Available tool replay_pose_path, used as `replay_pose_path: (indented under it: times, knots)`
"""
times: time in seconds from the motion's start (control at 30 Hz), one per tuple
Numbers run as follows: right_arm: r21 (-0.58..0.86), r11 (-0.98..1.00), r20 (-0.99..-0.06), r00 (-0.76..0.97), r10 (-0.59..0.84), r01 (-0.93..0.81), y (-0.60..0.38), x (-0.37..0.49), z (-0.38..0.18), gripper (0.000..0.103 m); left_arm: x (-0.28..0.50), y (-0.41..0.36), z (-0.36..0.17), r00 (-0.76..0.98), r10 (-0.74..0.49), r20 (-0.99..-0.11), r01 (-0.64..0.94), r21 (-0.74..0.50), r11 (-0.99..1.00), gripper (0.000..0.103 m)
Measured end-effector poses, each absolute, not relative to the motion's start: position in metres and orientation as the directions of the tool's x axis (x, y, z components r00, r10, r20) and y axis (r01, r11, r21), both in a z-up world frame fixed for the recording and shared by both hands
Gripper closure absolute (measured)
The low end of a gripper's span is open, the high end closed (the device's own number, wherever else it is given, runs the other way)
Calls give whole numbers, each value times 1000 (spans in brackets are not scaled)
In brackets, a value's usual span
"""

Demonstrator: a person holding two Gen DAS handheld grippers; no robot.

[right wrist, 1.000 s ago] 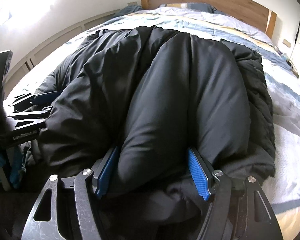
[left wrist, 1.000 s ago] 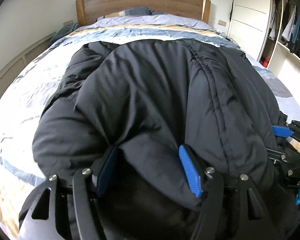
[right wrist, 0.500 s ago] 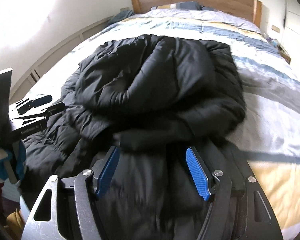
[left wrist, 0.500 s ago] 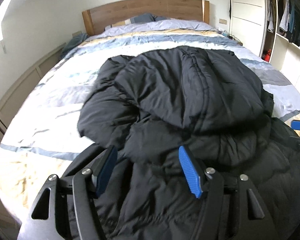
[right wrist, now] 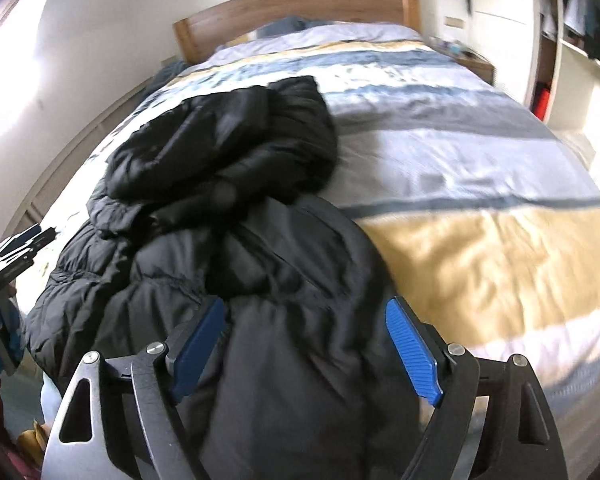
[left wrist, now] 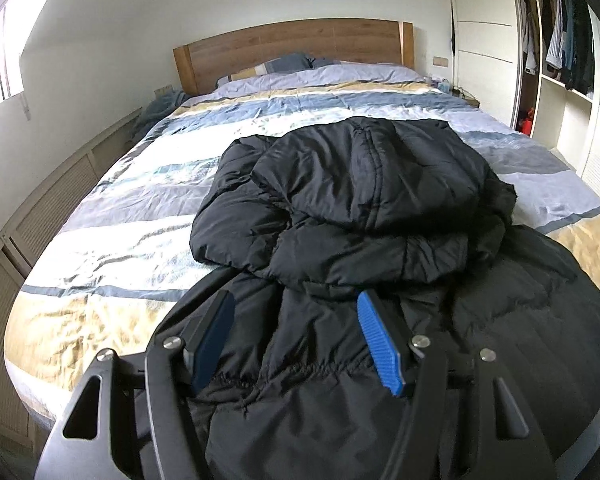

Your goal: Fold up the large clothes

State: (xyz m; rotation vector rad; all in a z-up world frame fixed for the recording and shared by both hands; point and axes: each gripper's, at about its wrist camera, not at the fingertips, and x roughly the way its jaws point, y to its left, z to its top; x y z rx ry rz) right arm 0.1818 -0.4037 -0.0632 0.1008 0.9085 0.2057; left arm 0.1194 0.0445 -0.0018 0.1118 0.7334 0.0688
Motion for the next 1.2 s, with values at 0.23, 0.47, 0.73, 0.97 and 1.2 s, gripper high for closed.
replay_pose_path:
  times: [0.23,0.47,0.73,0.97,1.2]
  knots:
    - [184,980,-779,599,188,-68,-433,163,-71,19,107,50,-3,738,111,-666,-38,123,992,41]
    - [196,980,-779,605,163,-11,-456,149,-75,17,98,63,-12,721,136,-680,-67,127,990,41]
    - [200,980,-785,600,151,15,-465,144,-82,15,91,78,-20,700,166,-694,-97,139,986,41]
    - [202,979,-787,599,152,16,-467,145,-83,13,88,106,-26,672,181,-718,-140,117,983,40]
    - [217,976,-794,583,170,12,-469,150,-87,6,79,160,-32,624,205,-754,-233,71,970,40]
